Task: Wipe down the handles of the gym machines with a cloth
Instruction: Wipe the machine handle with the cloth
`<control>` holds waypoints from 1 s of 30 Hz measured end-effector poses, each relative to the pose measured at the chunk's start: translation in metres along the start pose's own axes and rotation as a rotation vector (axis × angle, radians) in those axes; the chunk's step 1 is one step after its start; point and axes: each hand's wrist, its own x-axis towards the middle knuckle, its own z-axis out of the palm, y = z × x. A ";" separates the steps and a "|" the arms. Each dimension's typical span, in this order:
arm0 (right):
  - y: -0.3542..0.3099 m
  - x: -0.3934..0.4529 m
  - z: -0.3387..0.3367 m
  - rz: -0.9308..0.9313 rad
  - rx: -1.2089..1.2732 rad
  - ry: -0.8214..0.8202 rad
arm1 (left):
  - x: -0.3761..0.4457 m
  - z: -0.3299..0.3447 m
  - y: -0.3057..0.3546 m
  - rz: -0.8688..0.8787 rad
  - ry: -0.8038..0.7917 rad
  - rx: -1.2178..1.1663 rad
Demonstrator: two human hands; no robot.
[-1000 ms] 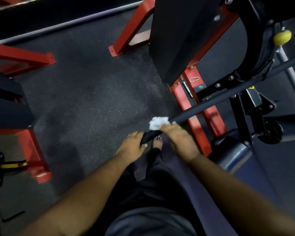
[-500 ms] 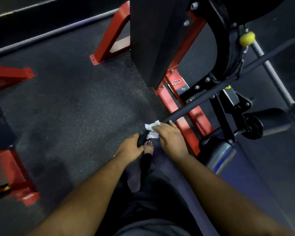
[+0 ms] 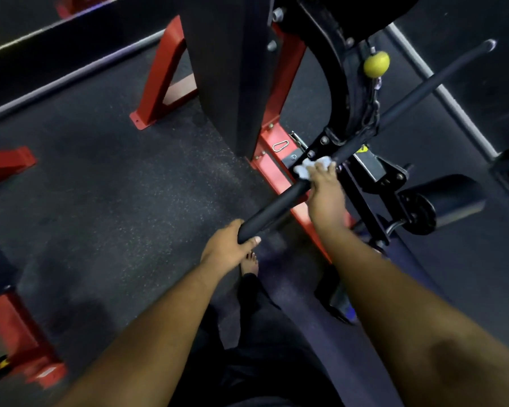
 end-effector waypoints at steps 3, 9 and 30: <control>-0.032 -0.032 0.012 -0.072 0.024 -0.038 | 0.003 0.000 0.003 -0.028 -0.001 0.045; -0.036 -0.062 0.001 -0.309 0.109 -0.076 | 0.004 0.002 0.003 -0.025 0.005 0.089; -0.032 -0.049 -0.005 -0.418 -0.152 -0.095 | -0.020 0.000 -0.017 -0.013 0.003 0.131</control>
